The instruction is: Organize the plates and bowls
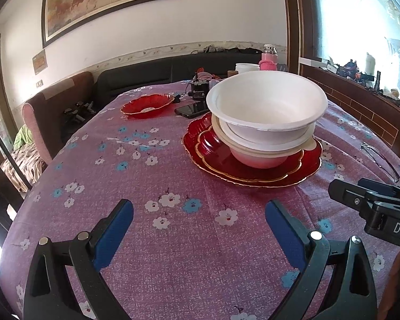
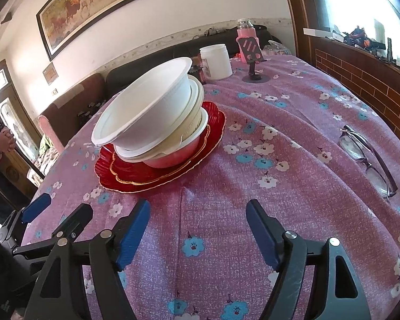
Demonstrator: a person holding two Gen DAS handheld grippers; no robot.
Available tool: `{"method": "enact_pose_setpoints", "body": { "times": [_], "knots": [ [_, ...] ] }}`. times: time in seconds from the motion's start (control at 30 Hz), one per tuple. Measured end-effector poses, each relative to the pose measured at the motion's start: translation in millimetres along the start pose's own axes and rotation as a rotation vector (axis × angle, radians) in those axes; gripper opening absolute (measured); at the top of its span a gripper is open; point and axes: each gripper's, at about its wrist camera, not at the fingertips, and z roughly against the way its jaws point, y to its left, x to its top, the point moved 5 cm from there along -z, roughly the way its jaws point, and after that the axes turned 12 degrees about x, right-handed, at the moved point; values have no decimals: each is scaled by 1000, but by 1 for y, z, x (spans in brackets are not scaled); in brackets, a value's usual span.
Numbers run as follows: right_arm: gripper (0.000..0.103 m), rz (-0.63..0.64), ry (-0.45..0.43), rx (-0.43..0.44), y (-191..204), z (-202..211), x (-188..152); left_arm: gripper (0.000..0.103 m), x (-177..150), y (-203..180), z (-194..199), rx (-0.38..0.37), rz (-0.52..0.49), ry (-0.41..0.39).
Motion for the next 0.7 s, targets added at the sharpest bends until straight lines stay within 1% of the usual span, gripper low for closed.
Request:
{"method": "enact_pose_setpoints", "body": {
  "times": [0.07,0.1,0.17,0.2,0.23,0.33,0.5,0.7],
  "knots": [
    [79,-2,2,2,0,-1,-1,99,0,1,0,6,-3,-2],
    [79,-2,2,1,0,-1,-1,101,0,2,0,17,-6,-4],
    [79,-3,5,-1,0,-2,-1,103,1,1,-1,61,-31,3],
    [80,-4,5,-1,0,-2,-2,103,1,1,-1,100,-56,4],
    [80,-5,6,-1,0,-2,-2,103,1,0,-1,106,-65,0],
    [80,-2,9,-3,1,-3,-2,103,-2,3,1,85,-59,-6],
    [80,-5,15,-7,1,-6,-3,103,-5,9,-2,105,-60,6],
    [80,1,20,-8,3,-8,-4,103,-7,13,-6,95,-45,25]
  ]
}}
